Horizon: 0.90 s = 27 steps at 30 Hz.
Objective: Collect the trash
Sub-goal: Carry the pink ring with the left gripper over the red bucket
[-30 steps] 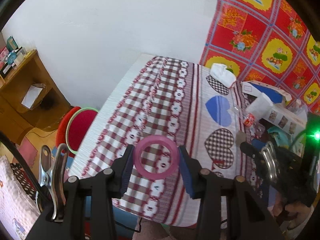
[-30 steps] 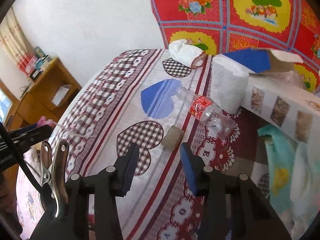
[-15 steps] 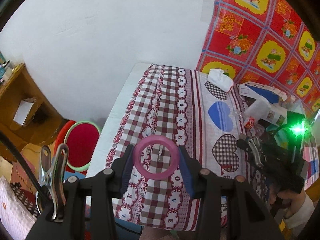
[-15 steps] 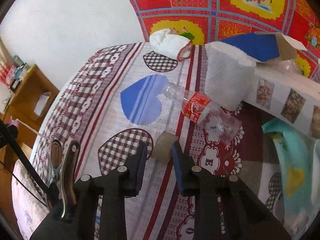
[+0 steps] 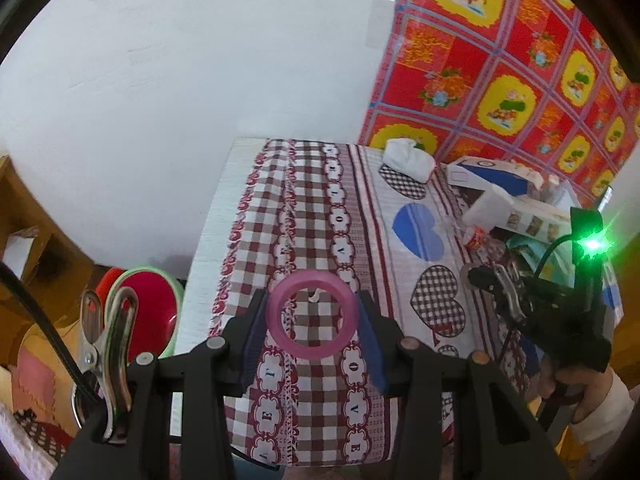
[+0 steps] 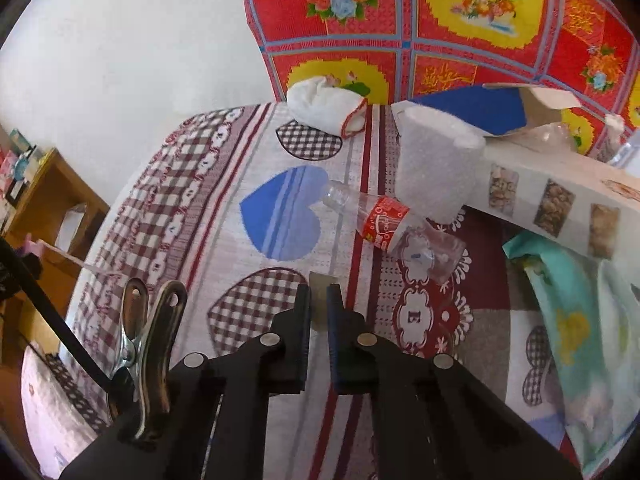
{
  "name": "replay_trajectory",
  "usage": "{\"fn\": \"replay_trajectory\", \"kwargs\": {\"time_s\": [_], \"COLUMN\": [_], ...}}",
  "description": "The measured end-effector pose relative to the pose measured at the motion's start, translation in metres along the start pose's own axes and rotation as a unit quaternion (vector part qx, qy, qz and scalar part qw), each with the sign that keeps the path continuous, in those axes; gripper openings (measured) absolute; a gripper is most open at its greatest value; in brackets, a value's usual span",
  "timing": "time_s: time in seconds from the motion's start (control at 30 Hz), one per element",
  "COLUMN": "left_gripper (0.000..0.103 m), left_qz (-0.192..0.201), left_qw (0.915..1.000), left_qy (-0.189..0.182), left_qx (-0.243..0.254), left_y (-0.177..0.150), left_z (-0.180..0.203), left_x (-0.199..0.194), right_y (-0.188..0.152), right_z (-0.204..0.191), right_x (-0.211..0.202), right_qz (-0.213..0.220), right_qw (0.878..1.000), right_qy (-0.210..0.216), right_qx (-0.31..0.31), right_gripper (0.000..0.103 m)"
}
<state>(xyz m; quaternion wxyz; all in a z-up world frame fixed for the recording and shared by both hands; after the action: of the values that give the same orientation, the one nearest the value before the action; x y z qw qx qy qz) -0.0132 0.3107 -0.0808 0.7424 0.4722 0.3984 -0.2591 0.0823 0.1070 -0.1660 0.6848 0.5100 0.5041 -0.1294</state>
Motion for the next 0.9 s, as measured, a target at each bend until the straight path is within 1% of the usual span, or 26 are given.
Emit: {"fn": "replay_trajectory", "kwargs": {"time_s": [0.17,0.27,0.43,0.67,0.83,0.9], "left_gripper": [0.046,0.046,0.046,0.046,0.046,0.046], "left_qz": [-0.014,-0.007,0.007,0.031,0.04,0.043], "left_qw": [0.9998,0.9998,0.9999,0.9993,0.9972,0.996], "left_qy": [-0.01,-0.005,-0.002,0.022,0.049,0.06], "left_qx": [0.012,0.018,0.014,-0.003,-0.039,-0.049], "left_y": [-0.005,-0.004,0.0,0.006,0.008,0.008], "left_z": [-0.007,-0.012,-0.022,-0.039,-0.062,-0.07], "left_x": [0.005,-0.001,-0.013,-0.035,-0.047,-0.05], "right_y": [-0.001,-0.002,-0.006,-0.003,0.007,0.011], "right_z": [-0.01,-0.015,-0.026,-0.05,-0.073,-0.08], "right_x": [-0.015,-0.027,-0.044,-0.06,-0.069,-0.069], "right_qz": [0.017,0.035,0.044,0.051,0.059,0.058], "right_qw": [1.0,0.999,0.999,0.998,0.995,0.994], "right_qy": [-0.005,-0.006,0.006,0.036,0.068,0.074], "right_qx": [0.011,0.016,0.02,-0.001,-0.038,-0.057], "right_gripper": [0.008,0.008,0.008,0.008,0.008,0.008]}}
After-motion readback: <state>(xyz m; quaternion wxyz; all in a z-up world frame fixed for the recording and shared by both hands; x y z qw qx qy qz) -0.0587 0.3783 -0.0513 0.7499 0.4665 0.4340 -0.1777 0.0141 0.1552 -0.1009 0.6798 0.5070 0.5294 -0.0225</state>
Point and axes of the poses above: each gripper's, at about its wrist camera, not at the fingertips, and x roughly the way its jaws point, z to its right, y to its top, the point moved 5 cm from there along x, roughly the way its jaws point, and after that the axes turned 15 degrees about -x, right-handed, at the moved point
